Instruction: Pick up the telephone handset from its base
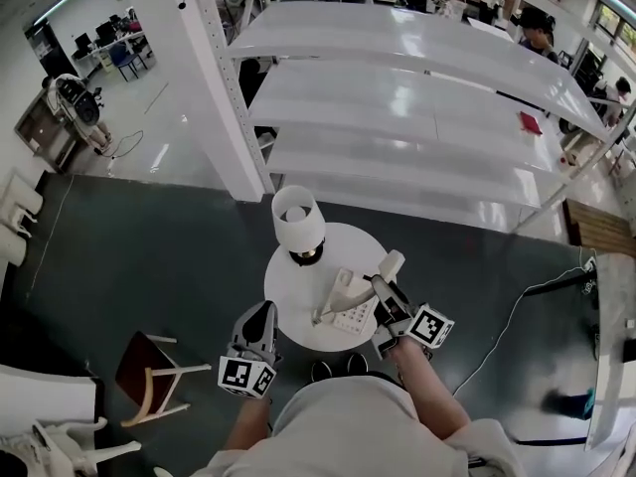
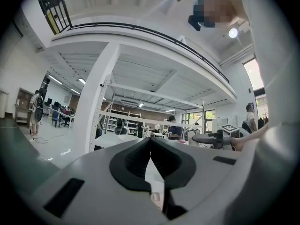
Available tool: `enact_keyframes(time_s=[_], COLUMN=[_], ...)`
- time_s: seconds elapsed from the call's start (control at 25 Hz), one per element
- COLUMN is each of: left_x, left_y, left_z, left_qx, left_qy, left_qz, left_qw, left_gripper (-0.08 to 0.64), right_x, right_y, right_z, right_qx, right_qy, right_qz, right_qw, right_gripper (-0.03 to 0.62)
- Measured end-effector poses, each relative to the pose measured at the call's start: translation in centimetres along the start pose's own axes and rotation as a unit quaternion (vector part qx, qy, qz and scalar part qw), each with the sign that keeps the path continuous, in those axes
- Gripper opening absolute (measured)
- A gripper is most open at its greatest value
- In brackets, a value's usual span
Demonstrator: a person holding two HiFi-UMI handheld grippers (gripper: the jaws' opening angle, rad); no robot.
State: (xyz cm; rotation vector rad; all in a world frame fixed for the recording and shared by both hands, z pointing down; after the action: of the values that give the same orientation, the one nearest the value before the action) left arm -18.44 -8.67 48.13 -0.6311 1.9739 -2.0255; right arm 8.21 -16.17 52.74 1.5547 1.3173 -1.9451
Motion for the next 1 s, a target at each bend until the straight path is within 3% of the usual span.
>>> enact_keyframes(time_s=[0.44,1.0], left_x=[-1.4,-1.5], left_y=[0.6,0.4], left_z=[0.7,0.8], left_qx=[-0.012,-0.011], left_qy=[-0.007,-0.002], left_qz=[0.006,0.010], left_qw=[0.9999,0.9999], left_gripper=[0.020,0.020], right_x=[0.8,0.8], right_y=[0.5,0.8], right_z=[-1.0,-0.6], right_qx=[-0.014,-0.012], right_qy=[0.039,0.047], right_qz=[0.015,0.010], right_qw=[0.999,0.999], right_gripper=[0.234,0.235])
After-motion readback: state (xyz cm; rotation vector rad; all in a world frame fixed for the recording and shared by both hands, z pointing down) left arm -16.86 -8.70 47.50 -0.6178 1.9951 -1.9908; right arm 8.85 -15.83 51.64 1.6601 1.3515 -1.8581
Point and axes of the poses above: the fingertips, and each gripper's own axes: z forward along the fingers, x to its left, y out of its top, the point moved 3 cm from there along -z, backward along the fingers, and after that the axes turned 3 degrees about -y, right-handed, at the moved point
